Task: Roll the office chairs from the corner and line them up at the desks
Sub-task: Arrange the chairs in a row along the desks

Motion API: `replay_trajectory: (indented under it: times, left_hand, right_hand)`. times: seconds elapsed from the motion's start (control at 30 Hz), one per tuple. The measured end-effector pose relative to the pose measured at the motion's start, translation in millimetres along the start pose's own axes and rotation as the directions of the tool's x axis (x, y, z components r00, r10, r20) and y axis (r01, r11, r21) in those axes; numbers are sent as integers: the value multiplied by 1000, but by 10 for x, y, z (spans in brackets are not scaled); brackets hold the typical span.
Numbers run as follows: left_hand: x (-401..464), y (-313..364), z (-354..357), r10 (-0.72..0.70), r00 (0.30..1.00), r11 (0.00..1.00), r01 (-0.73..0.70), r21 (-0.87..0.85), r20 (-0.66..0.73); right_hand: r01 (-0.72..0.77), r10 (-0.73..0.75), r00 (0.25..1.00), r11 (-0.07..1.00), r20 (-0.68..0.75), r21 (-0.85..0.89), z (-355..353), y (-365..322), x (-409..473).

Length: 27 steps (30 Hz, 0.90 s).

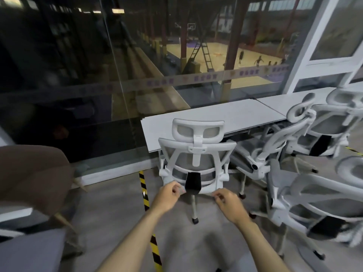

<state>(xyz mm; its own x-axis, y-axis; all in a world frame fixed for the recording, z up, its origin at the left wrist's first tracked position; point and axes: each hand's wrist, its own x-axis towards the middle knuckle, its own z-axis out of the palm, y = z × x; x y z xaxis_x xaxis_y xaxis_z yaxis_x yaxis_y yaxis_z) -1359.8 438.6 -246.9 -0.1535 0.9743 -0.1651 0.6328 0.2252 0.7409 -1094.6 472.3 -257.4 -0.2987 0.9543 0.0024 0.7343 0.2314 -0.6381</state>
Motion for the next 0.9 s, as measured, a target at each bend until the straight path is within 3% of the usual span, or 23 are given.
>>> replay_trajectory:
  times: [0.13,0.53,0.73,0.83,0.9]
  left_hand:
    - [581,11,-267,12,999,999,-11,47,-33]
    - [2458,-264,-755,42,997,995,-36,97,-66]
    - [3161,-552,-797,148,977,943,-92,321,-155]
    - [3341,-715,-680,185,979,894,-131,428,-86]
    - [3368,-783,-568,182,983,901,-151,407,-39]
  right_hand:
    - [-96,102,994,990,-47,105,83,-87,533]
    - [-185,201,955,978,-219,93,394,-386,2404]
    - [-372,397,913,905,-94,204,636,-496,3013]
    - [-350,399,904,896,-152,272,800,-443,3092]
    - [-316,393,894,894,-216,316,836,-401,3080]
